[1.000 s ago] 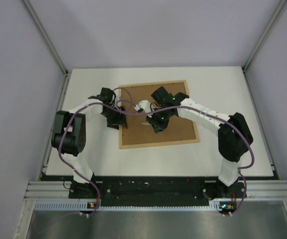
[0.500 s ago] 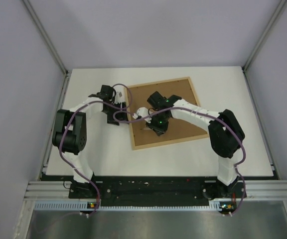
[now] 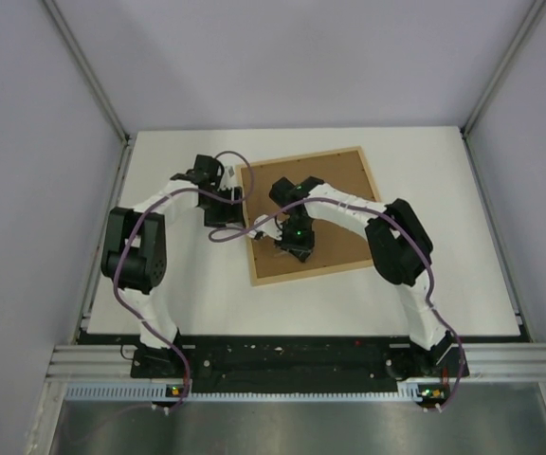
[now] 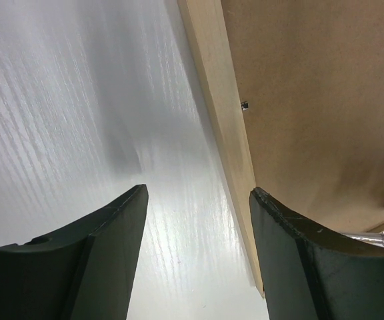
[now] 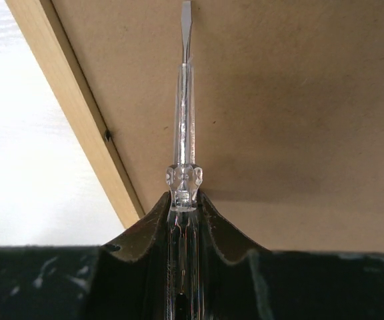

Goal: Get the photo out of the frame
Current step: Release the photo frame item from the photo frame.

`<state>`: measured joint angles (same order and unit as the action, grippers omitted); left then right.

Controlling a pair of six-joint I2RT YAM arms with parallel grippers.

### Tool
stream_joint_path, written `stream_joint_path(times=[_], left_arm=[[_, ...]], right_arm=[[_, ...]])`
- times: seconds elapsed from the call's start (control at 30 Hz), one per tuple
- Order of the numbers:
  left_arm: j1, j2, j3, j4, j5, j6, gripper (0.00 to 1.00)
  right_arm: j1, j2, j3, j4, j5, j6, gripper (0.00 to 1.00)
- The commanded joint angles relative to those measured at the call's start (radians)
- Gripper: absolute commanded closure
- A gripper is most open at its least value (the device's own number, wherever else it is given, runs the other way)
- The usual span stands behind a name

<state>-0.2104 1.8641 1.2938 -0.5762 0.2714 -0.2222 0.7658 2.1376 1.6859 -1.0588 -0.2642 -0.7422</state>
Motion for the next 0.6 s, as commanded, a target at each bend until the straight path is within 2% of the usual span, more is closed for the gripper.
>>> stream_joint_path(times=[0.0,0.13,0.37,0.57], left_arm=[[0.000,0.038,0.036,0.015,-0.001,0.015,0.32],[0.000,0.064,0.041,0.019,0.032,0.012,0.32],[-0.001,0.092,0.059,0.029,0.101,-0.003,0.34],[-0.009,0.101,0.061,0.029,0.104,0.000,0.36]], right_arm=[[0.015,0.041,0.081,-0.015,-0.026,-0.055,1.00],[0.026,0.044,0.095,0.006,-0.029,-0.063,1.00],[0.052,-0.042,-0.040,0.166,0.016,-0.082,1.00],[0.069,-0.054,-0.066,0.220,0.006,-0.082,1.00]])
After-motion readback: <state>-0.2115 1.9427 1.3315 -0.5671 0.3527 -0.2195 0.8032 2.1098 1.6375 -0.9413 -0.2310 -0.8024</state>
